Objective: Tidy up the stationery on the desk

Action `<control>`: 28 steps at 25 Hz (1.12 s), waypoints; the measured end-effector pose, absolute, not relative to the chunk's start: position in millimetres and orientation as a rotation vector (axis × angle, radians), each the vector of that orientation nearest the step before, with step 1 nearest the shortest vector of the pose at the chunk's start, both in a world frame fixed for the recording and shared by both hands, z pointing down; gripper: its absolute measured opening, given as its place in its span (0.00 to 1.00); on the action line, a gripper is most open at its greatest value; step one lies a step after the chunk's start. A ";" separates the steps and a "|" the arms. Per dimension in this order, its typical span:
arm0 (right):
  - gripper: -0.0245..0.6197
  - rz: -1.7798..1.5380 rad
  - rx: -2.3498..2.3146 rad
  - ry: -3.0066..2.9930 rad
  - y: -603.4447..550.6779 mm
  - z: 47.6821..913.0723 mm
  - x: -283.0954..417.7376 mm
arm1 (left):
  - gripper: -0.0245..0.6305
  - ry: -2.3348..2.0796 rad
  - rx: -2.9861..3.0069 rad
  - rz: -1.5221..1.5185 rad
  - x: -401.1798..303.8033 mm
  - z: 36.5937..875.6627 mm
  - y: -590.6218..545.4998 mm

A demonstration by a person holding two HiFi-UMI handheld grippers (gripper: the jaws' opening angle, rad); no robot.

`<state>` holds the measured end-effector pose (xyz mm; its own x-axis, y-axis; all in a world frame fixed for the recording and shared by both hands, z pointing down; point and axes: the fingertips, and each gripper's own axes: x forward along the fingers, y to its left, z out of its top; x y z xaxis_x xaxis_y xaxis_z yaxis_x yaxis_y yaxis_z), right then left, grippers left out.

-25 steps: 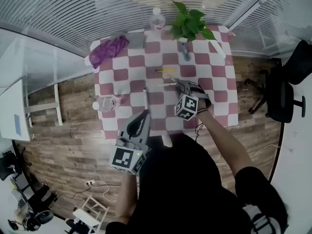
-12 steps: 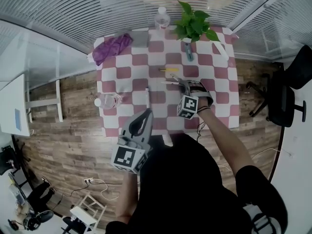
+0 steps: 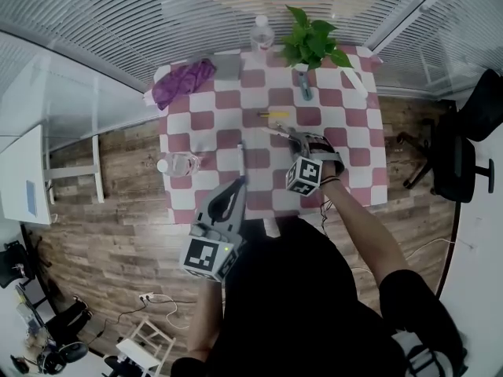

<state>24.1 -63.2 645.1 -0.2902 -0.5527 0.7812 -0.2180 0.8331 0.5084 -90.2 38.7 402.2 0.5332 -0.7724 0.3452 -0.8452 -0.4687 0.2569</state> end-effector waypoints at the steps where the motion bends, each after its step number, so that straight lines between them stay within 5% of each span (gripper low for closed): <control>1: 0.15 -0.332 0.609 -1.886 -61.3 642.8 23.4 | 0.10 -1.321 2.392 0.243 -90.7 401.6 39.6; 19: 0.15 1.019 1.153 -2.052 2.3 643.3 -28.7 | 0.10 -1.125 2.514 0.236 -123.9 396.7 35.7; 28: 0.15 1.303 1.278 -1.976 17.9 654.6 -64.3 | 0.10 -1.000 2.538 0.254 -142.8 406.5 37.0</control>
